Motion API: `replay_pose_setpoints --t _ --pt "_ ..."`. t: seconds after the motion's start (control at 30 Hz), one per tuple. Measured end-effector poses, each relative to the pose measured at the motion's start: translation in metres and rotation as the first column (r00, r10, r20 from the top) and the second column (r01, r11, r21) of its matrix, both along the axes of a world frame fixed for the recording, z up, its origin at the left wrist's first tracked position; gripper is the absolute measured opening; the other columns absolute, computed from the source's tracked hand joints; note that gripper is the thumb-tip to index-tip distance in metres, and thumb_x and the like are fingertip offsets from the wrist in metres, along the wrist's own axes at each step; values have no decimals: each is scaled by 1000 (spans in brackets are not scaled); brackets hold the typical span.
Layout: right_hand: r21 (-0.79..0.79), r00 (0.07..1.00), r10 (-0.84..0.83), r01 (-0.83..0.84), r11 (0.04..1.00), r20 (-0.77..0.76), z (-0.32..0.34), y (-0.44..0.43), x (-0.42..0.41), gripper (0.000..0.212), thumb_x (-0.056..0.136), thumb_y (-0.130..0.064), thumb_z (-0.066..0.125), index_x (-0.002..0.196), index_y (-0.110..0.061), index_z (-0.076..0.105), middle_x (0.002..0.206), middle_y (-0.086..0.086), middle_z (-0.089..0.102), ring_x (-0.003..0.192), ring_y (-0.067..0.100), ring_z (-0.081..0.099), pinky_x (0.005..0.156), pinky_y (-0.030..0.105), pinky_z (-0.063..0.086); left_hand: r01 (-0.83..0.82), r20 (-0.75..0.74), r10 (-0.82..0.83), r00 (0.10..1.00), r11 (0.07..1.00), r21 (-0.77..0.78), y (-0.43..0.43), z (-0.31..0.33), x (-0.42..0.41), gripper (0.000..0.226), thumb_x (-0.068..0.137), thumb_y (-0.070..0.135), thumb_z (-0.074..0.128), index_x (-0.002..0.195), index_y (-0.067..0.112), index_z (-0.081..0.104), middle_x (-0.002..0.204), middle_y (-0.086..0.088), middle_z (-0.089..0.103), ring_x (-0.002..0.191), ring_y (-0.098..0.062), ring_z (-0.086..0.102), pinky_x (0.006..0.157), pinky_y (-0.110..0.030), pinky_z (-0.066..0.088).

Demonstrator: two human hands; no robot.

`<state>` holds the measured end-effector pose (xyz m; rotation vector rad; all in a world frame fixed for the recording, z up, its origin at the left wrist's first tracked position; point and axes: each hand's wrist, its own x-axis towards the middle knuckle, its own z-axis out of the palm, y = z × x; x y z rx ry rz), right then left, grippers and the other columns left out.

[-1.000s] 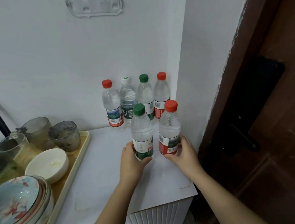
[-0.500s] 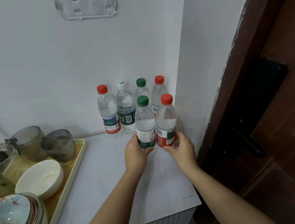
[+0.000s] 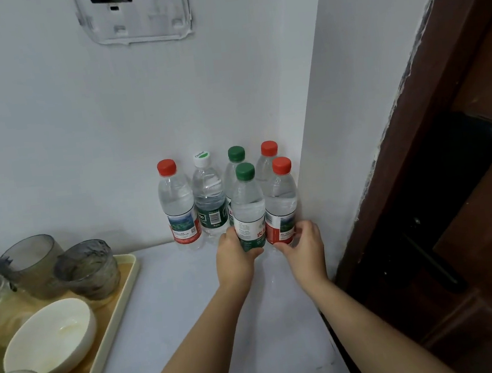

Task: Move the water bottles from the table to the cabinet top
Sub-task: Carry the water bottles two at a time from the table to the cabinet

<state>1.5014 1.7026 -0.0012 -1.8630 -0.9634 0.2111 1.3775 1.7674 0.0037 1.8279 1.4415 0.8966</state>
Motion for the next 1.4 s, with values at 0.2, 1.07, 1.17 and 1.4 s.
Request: replay_pose_setpoints --t 0.2,1.07,1.17,1.4 --pt "39 999 15 -14 999 -31 -3 -4 -1 49 69 -18 87 106 -9 56 108 4 56 94 16 58 77 20 42 20 90 -22 996 1000 23 -7 -2 -4 65 69 17 85 126 11 54 119 -5 64 109 -22 60 90 -33 49" --pt "-655 840 484 -225 722 245 -1 -104 -24 81 91 -54 52 155 -26 9 164 6 7 151 29 2 119 55 10 -50 -600 73 797 997 54 -112 -6 -77 80 92 64 36 152 14 18 159 -9 21 149 -30 7 118 -51 0" --pt "-654 735 625 -340 676 265 3 -121 -45 77 94 -52 48 155 -28 7 164 5 -1 151 30 -7 119 58 1 -130 -625 151 766 988 79 -163 -13 -97 86 87 70 15 152 15 19 160 -11 19 149 -31 8 118 -52 0" --pt "-656 328 908 -630 416 262 -2 -167 -110 74 96 -52 43 156 -28 5 164 5 -7 150 29 -14 118 56 -5 -451 -626 382 680 891 54 -303 -28 -143 83 89 68 19 150 12 29 157 -13 28 147 -34 16 115 -51 3"
